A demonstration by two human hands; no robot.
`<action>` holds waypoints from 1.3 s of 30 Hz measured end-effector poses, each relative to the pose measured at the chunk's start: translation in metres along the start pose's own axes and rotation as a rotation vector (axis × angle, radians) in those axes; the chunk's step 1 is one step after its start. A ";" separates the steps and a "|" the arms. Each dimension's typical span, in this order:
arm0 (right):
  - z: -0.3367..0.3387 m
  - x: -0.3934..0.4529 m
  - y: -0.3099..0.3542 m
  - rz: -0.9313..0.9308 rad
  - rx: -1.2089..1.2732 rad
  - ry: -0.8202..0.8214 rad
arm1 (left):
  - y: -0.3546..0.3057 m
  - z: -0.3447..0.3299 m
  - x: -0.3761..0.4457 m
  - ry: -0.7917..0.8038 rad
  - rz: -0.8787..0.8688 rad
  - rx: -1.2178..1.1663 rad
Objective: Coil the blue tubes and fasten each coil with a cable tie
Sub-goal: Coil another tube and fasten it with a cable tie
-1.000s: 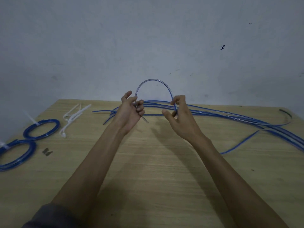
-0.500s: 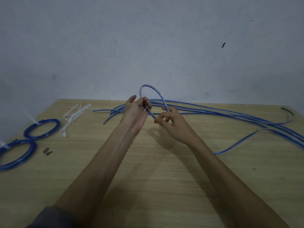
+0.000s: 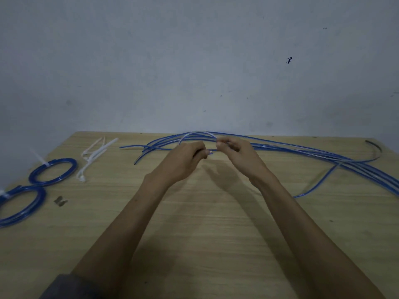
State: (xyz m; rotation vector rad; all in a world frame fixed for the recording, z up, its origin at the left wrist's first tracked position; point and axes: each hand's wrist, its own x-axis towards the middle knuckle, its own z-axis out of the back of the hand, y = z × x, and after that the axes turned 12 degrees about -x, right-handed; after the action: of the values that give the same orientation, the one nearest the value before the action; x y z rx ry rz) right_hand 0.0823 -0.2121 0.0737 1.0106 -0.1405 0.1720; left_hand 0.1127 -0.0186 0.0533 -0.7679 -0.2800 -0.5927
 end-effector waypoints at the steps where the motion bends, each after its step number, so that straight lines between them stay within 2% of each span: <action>1: -0.002 0.001 0.001 -0.037 0.020 -0.013 | 0.004 -0.002 -0.001 -0.007 0.019 -0.047; 4: -0.002 0.006 0.002 -0.188 -0.003 -0.012 | 0.012 -0.007 -0.004 -0.040 0.071 -0.112; 7: 0.003 0.004 0.004 -0.246 0.032 0.092 | 0.020 -0.009 -0.007 0.006 0.136 -0.150; 9: 0.002 -0.002 0.009 -0.192 -0.039 0.108 | 0.023 -0.013 -0.008 0.057 0.215 -0.217; 11: -0.006 -0.004 0.013 -0.075 -0.308 0.028 | 0.023 -0.018 -0.009 0.077 0.285 -0.317; 13: -0.017 -0.003 0.013 0.029 -0.539 -0.066 | 0.018 -0.021 -0.008 -0.003 0.336 -0.467; 14: -0.021 -0.003 0.012 0.062 -0.561 -0.100 | 0.015 -0.021 -0.007 -0.069 0.372 -0.562; 16: -0.027 -0.003 0.008 0.104 -0.518 -0.145 | 0.008 -0.019 -0.003 -0.180 0.431 -0.747; 19: -0.030 -0.002 0.006 0.071 -0.376 -0.171 | -0.002 -0.019 0.003 -0.278 0.476 -0.985; 22: -0.035 -0.004 0.010 0.102 -0.277 -0.215 | -0.007 -0.015 0.006 -0.350 0.468 -1.288; 25: -0.042 -0.007 0.015 0.159 -0.228 -0.262 | -0.012 -0.006 0.011 -0.373 0.445 -1.484; 30: -0.047 -0.013 0.027 0.111 -0.028 -0.083 | -0.020 0.007 0.010 -0.399 0.484 -1.676; 33: -0.046 -0.017 0.032 0.112 -0.050 -0.002 | -0.017 0.019 0.009 -0.407 0.496 -1.799; 36: -0.041 -0.018 0.034 0.092 -0.078 0.078 | -0.023 0.025 0.008 -0.376 0.474 -1.805; 39: -0.032 -0.017 0.033 0.093 0.035 0.264 | -0.028 0.031 0.008 -0.364 0.422 -1.866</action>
State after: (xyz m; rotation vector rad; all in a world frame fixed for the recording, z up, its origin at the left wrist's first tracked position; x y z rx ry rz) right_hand 0.0597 -0.1689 0.0811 1.0079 0.0562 0.3916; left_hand 0.1014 -0.0152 0.0943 -2.6628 0.2206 -0.1440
